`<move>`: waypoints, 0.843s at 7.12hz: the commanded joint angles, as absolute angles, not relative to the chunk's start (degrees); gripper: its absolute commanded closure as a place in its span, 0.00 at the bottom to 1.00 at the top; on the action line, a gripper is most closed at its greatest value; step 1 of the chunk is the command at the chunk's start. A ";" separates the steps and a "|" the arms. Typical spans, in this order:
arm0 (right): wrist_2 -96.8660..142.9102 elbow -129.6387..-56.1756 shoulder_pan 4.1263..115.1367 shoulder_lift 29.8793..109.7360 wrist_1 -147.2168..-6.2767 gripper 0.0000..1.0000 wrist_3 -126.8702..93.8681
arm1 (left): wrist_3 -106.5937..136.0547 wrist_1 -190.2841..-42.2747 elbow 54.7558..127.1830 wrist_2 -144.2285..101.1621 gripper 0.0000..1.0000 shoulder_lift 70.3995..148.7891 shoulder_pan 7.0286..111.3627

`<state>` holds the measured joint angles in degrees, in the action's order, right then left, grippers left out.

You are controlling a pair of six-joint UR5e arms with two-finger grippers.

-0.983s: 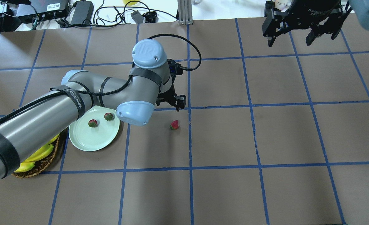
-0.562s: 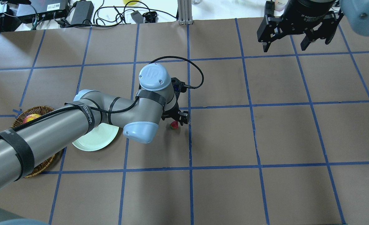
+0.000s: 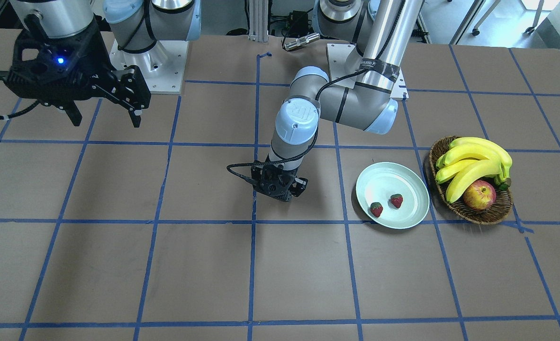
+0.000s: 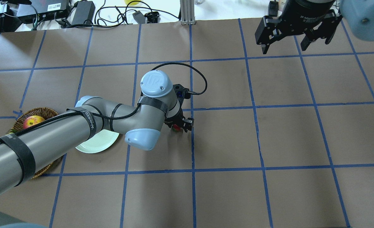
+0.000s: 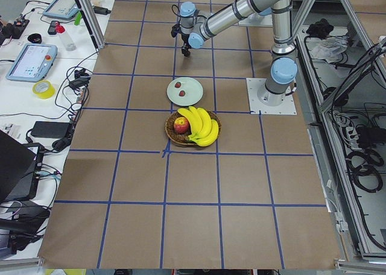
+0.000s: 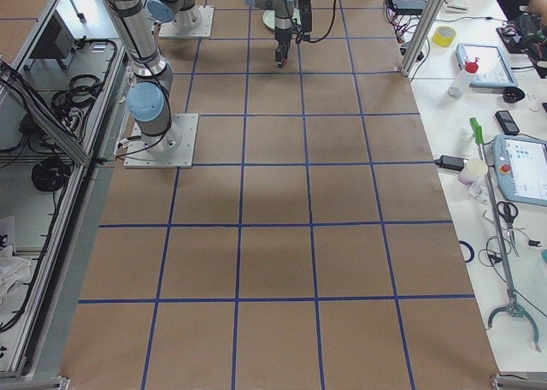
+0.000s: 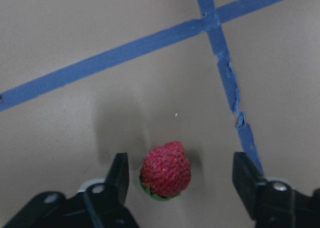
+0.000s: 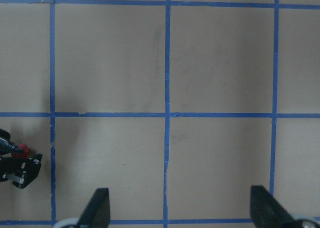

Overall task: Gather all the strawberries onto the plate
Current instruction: 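Move the left gripper to the last strawberry and grasp it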

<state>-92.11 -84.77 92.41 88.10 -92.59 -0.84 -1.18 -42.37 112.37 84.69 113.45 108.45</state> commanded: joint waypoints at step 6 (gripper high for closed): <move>-91.84 -82.44 92.73 88.24 -92.55 0.00 -1.41 | -1.75 -48.64 108.48 85.78 0.84 110.14 104.71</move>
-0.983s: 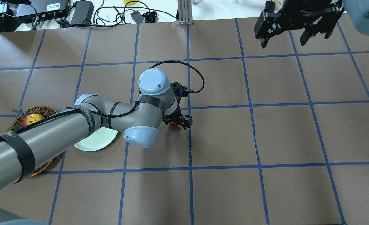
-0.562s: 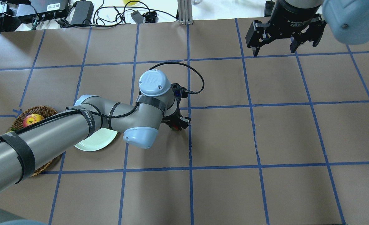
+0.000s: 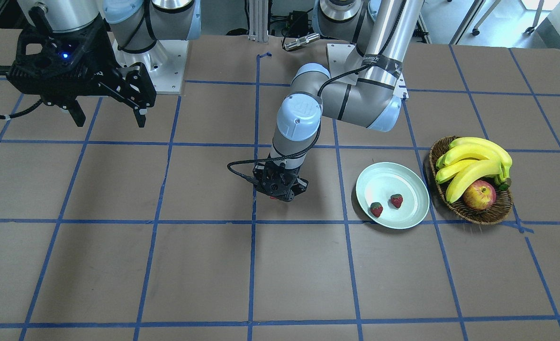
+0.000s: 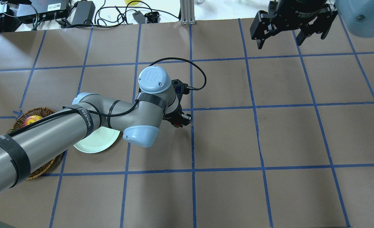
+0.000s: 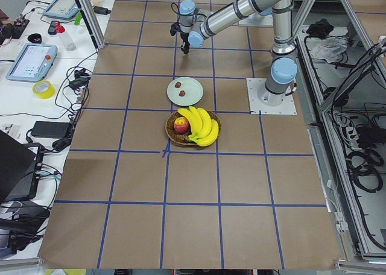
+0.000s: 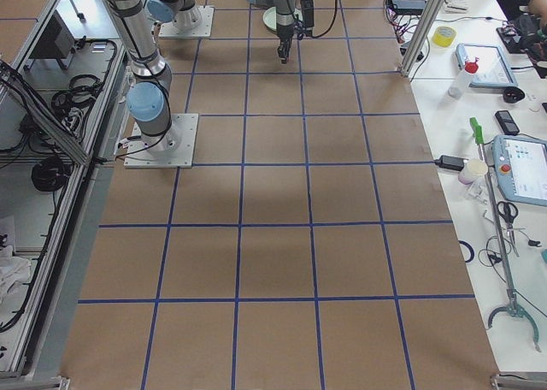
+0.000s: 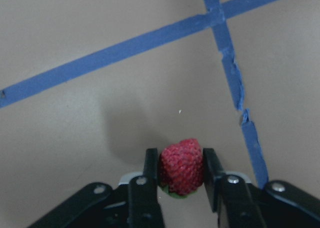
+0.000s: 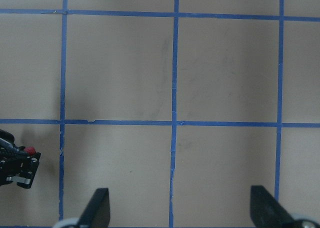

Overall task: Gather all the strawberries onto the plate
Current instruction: 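Carry the last strawberry into the plate and open the left gripper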

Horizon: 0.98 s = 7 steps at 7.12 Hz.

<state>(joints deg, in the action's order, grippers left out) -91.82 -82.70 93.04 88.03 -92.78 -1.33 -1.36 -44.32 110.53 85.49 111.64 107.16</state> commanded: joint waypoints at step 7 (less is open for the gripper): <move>-91.76 -83.23 92.90 89.38 -87.57 0.00 -0.35 | -21.88 -56.50 112.90 86.48 0.85 105.11 78.85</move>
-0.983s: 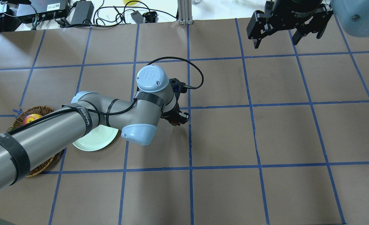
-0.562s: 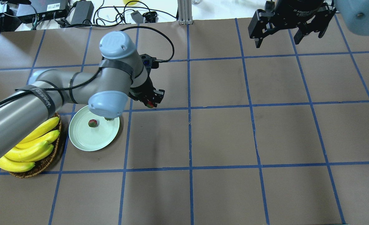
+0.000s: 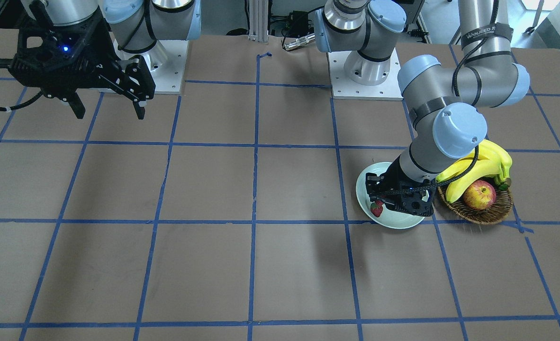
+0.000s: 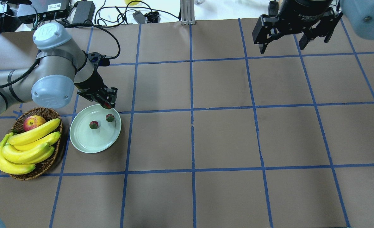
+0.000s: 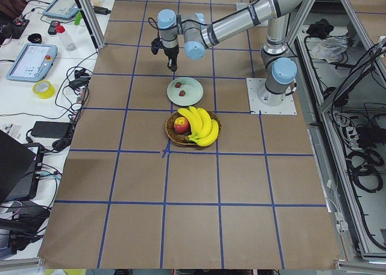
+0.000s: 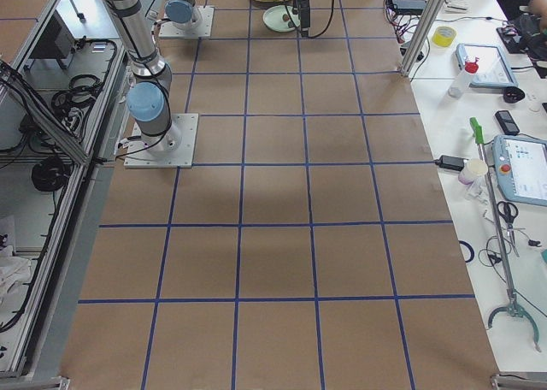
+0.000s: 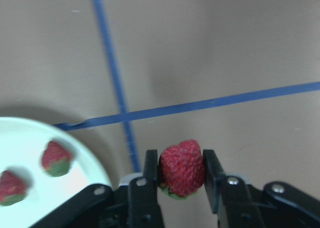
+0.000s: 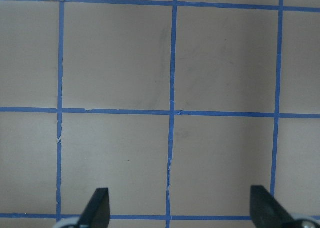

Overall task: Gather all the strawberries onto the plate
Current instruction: 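Carry the last strawberry into the plate and open the left gripper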

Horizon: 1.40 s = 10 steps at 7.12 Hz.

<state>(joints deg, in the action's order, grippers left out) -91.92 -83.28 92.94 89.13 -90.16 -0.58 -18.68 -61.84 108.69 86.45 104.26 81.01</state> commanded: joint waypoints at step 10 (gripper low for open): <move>-89.12 -81.58 93.61 86.22 -87.27 0.00 -1.23 | -20.57 -57.12 113.12 89.82 0.23 104.34 77.07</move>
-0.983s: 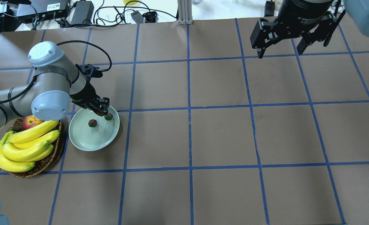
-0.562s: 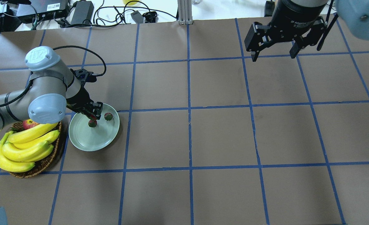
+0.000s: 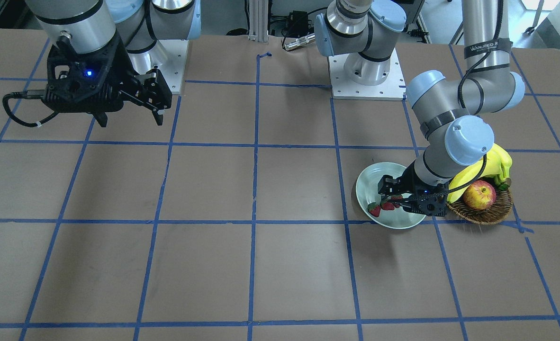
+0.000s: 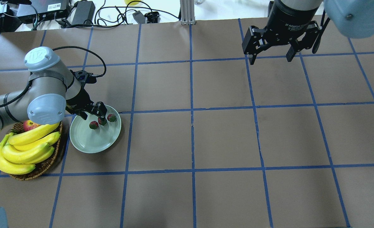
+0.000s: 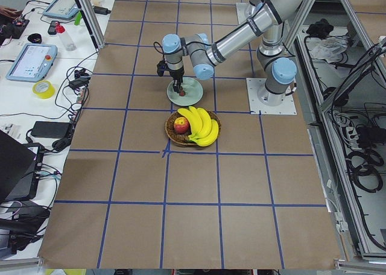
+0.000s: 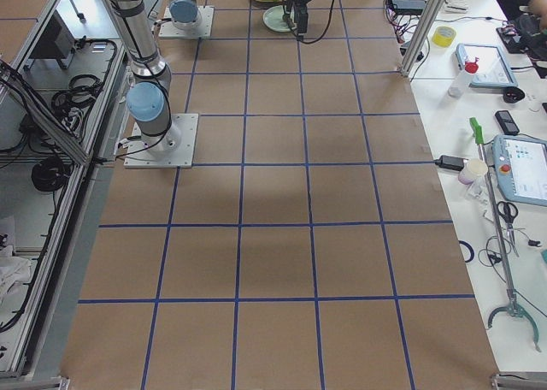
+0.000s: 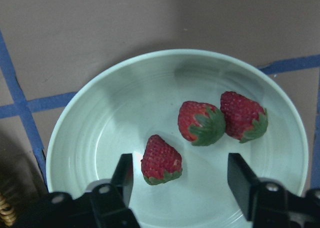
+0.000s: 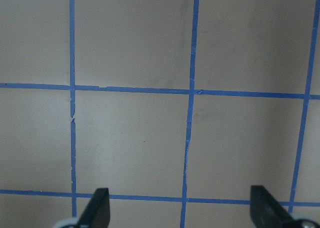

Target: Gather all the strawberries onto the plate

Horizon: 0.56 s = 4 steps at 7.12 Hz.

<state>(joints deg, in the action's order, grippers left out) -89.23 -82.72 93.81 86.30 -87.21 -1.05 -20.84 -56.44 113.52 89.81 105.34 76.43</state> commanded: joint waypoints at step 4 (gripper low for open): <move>-90.09 -75.43 93.43 85.61 -86.75 0.00 -0.70 | -11.22 -77.50 100.14 90.08 0.23 97.05 82.49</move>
<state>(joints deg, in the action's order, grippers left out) -89.94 -77.95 93.46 86.21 -86.84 -0.75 -16.57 -73.37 103.80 89.83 99.44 79.23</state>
